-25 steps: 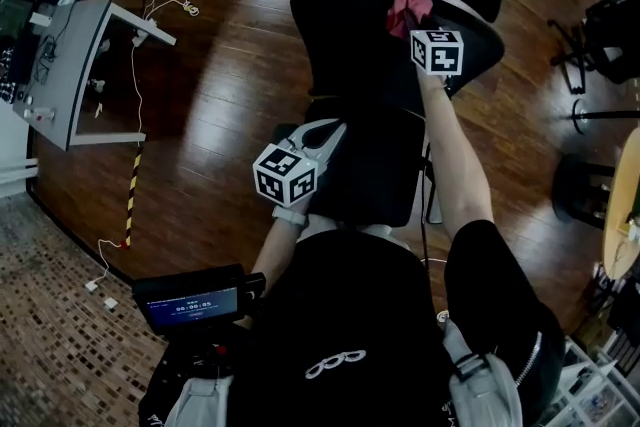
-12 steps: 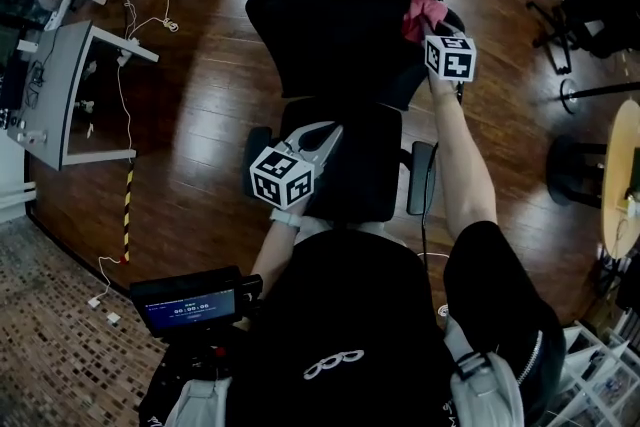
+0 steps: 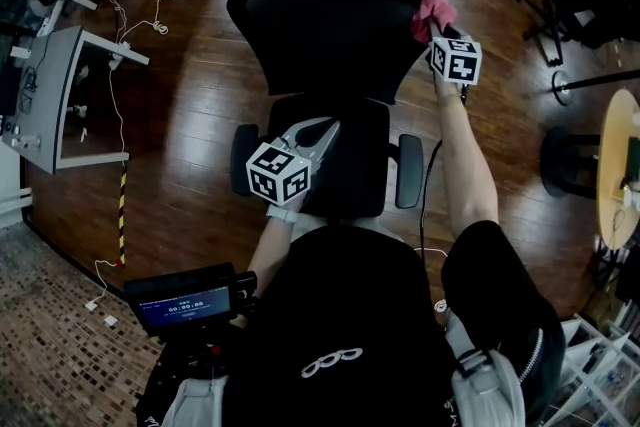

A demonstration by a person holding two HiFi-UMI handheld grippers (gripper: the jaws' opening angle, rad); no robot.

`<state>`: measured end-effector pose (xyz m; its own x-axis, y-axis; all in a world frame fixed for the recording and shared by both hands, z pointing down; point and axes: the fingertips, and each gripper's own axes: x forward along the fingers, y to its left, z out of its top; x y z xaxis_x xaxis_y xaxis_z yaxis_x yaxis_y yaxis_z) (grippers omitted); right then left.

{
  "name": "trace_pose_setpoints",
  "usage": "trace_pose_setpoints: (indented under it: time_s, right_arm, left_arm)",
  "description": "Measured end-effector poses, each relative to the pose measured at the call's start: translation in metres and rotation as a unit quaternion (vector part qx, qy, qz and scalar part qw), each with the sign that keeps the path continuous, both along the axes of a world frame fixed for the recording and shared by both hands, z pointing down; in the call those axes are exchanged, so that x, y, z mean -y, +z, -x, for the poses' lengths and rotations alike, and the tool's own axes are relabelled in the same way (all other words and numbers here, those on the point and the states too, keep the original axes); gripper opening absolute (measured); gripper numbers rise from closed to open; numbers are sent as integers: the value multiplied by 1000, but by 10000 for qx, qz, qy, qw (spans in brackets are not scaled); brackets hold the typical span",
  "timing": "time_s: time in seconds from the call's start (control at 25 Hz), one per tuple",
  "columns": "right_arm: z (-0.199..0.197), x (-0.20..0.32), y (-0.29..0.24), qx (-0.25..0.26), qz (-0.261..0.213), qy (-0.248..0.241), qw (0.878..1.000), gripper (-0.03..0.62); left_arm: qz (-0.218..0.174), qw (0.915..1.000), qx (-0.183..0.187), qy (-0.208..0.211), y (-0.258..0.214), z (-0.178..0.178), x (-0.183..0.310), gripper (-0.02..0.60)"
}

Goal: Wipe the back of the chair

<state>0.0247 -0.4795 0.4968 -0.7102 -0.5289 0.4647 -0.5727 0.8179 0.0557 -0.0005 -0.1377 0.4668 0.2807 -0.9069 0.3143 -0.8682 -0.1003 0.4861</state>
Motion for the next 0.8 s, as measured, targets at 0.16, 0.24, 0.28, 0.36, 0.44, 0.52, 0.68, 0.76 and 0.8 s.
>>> trace_pose_setpoints:
  time_s: [0.16,0.24,0.28,0.36,0.44,0.52,0.68,0.76,0.8]
  right_arm:
    - [-15,6,3,-60,-36,179,9998,43]
    - [-27,11,6,-101,-30,339,9994,43]
    - [-35,14,7,-128,-34,471,9988,43]
    - [-55,22,11,-206,-51,856,9961,43]
    - [-76,28,18,-410,-74,1266,9911,42]
    - [-88,28,30,-705,-92,1455,9868,42]
    - [-67,17,44,-942,-94,1253,9876,42]
    - [-51,13,45,-966,-129,1178,9882,43]
    - [-45,11,46,-969,-138,1205,9879,43]
  left_arm:
    - [-5,10000,2,-27,0,3,-4,-8]
    - [-4,10000,2,-57,1,5,-7,-6]
    - [-5,10000,1,-75,2,7,-9,-8]
    - [-10,9999,-2,-108,4,9,-12,-8]
    - [-17,9999,-18,-130,6,9,-15,-8]
    - [-13,9999,-41,-145,9,10,-19,-6]
    - [23,9998,-63,-212,11,15,-31,-8]
    - [70,9996,-59,-266,14,21,-37,-8]
    - [90,9995,-59,-305,16,26,-42,-6]
